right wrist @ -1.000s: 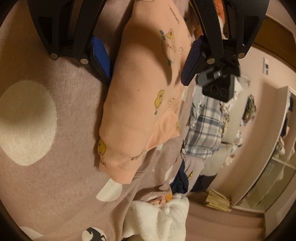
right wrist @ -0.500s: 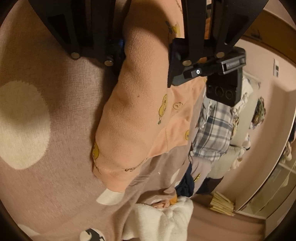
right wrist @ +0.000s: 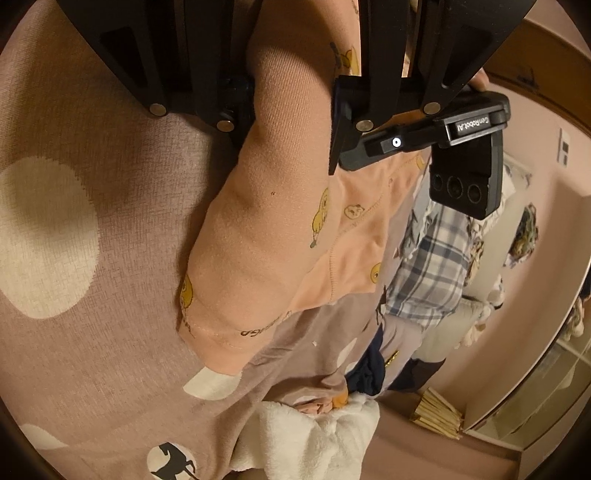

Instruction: Fold small clothes

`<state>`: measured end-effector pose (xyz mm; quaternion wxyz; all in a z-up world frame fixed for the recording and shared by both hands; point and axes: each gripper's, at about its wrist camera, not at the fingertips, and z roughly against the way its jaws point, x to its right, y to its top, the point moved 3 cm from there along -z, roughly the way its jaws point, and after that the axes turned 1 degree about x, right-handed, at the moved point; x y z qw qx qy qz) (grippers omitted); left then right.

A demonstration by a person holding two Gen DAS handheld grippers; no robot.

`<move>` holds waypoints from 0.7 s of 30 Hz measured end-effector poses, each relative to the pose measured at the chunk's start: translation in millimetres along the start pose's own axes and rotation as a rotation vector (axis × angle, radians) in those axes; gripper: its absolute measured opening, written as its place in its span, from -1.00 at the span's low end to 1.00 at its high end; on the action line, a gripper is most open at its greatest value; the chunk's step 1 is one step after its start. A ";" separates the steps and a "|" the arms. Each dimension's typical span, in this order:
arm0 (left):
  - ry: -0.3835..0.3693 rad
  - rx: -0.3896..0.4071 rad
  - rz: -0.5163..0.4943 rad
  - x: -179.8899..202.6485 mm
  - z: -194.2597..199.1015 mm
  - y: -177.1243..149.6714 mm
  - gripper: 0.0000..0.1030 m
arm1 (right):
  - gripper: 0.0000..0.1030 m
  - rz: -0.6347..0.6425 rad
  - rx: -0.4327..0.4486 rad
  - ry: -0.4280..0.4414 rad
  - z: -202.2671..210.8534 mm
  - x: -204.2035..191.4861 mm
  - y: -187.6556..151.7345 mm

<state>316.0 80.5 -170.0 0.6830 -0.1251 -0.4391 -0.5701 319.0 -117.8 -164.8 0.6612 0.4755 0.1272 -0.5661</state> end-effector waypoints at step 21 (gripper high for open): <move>0.059 0.087 -0.065 25.8 22.2 -12.2 -0.52 | -0.46 0.074 0.047 0.004 15.9 -22.6 5.2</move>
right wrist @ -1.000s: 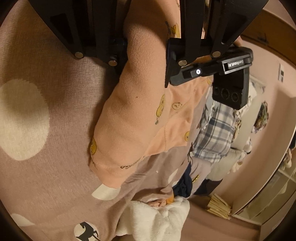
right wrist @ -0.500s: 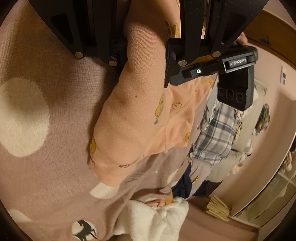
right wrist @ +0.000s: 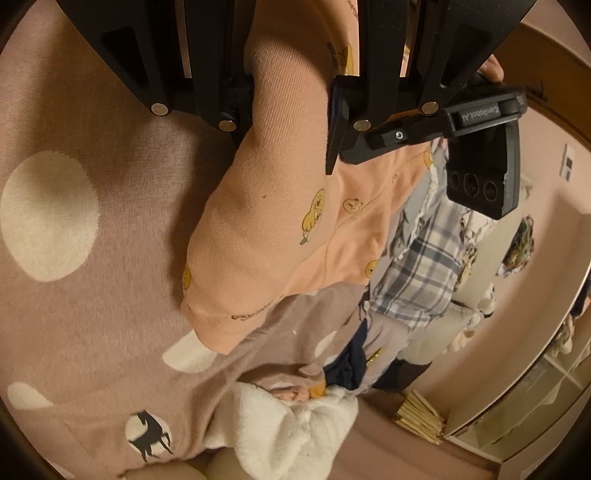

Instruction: Fold small clothes

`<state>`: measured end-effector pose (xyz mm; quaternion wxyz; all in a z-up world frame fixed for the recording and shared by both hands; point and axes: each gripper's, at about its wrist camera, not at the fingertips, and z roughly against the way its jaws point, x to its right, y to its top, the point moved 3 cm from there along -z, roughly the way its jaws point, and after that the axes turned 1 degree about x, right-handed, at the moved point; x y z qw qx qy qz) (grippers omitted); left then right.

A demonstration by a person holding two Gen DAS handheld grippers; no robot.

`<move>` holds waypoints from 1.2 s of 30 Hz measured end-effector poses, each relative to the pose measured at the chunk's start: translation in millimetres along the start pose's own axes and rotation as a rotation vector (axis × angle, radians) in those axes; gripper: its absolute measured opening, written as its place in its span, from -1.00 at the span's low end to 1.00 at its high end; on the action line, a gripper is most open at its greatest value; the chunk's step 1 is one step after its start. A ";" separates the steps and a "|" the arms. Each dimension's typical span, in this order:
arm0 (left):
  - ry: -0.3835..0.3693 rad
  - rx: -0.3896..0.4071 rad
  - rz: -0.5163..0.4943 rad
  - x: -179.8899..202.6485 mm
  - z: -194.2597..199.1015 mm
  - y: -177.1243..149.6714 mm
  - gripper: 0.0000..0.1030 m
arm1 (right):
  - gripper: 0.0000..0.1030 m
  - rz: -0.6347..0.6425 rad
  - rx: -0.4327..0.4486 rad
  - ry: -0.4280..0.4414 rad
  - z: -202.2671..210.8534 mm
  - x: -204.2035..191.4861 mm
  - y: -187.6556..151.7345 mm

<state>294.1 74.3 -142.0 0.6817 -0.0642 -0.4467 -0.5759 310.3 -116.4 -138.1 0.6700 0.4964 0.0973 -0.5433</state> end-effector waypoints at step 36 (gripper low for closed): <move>0.033 -0.019 -0.145 97.5 52.9 -76.8 -0.52 | -0.46 0.056 0.028 -0.125 91.9 -55.3 -42.4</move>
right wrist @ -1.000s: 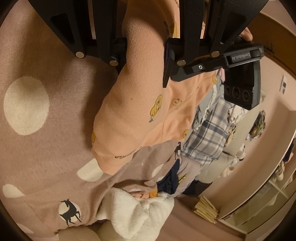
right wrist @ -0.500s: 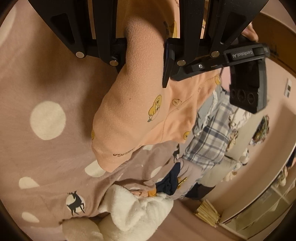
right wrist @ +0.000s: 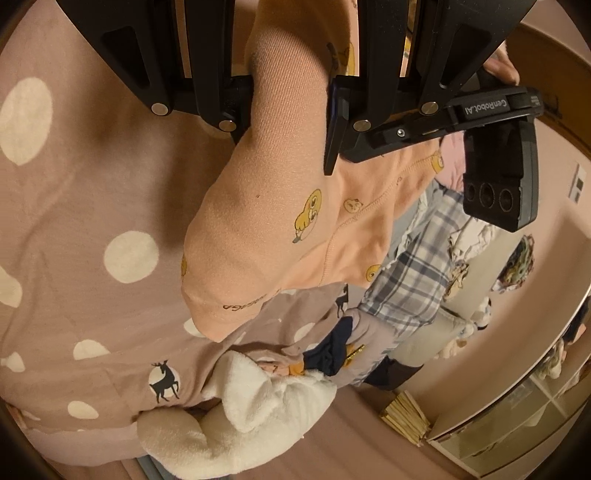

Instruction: Fold small clothes

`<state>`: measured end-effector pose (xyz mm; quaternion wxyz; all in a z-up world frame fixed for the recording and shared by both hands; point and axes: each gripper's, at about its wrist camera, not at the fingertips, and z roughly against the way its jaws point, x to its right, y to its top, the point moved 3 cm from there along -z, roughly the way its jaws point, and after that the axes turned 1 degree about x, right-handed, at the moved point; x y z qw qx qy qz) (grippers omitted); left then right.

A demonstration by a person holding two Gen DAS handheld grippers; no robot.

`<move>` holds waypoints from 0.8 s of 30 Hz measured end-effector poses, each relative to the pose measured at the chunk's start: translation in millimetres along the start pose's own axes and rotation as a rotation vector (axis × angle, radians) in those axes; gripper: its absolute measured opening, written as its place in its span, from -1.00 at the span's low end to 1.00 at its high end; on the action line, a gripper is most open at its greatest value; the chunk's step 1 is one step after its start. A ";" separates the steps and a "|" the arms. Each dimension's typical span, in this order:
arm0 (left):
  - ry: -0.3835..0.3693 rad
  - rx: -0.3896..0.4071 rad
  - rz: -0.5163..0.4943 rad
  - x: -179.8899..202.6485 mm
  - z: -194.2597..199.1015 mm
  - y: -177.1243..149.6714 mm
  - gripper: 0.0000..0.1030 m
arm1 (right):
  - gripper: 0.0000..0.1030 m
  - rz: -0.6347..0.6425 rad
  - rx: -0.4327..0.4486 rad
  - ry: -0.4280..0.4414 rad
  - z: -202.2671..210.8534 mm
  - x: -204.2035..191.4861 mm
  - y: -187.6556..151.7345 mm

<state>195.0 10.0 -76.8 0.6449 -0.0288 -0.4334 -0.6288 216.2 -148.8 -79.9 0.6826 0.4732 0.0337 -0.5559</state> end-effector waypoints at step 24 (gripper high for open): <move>0.079 -0.029 -0.106 35.2 -19.0 -36.5 -0.51 | -0.46 0.047 0.011 -0.072 30.9 10.3 -30.2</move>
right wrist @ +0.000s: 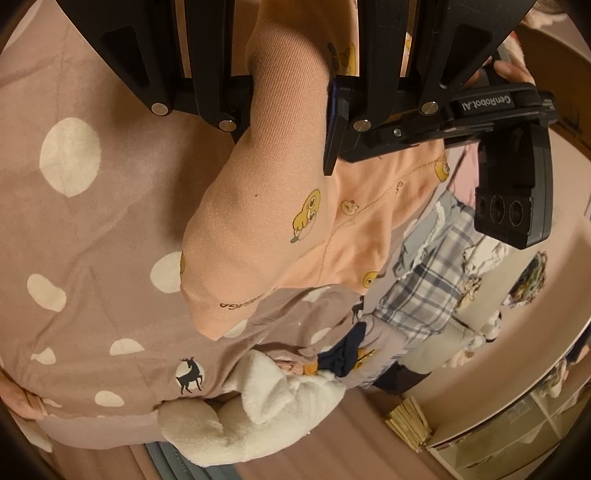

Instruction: Fold small clothes

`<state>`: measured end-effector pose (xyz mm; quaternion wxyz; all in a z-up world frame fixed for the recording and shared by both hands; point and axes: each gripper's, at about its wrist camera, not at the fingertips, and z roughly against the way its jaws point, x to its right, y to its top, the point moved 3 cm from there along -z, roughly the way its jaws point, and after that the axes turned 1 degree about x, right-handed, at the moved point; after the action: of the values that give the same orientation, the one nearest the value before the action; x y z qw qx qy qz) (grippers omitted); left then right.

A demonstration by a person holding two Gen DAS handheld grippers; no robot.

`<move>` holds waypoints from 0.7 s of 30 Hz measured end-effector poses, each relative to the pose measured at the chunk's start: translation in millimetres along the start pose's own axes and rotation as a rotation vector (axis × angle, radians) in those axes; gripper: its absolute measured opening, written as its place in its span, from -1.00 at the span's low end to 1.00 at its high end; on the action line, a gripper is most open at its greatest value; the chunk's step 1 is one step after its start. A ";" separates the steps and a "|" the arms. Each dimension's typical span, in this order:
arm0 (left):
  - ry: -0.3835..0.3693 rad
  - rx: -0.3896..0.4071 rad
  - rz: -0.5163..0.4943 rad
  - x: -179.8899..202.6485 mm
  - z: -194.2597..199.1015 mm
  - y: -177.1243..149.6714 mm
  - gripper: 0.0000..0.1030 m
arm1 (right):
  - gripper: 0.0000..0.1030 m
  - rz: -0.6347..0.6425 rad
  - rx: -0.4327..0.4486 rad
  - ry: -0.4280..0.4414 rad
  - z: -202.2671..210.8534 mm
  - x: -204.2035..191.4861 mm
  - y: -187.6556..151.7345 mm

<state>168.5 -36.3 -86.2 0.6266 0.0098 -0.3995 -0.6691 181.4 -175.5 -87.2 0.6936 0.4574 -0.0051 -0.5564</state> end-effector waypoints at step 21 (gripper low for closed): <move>0.070 -0.037 -0.025 4.7 -24.5 -9.5 -0.50 | -0.46 0.019 -0.037 -0.091 -3.1 2.7 -7.5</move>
<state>172.2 -54.1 -105.7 0.6320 0.0268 -0.3646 -0.6833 178.3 -175.3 -95.2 0.7062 0.4189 -0.0308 -0.5700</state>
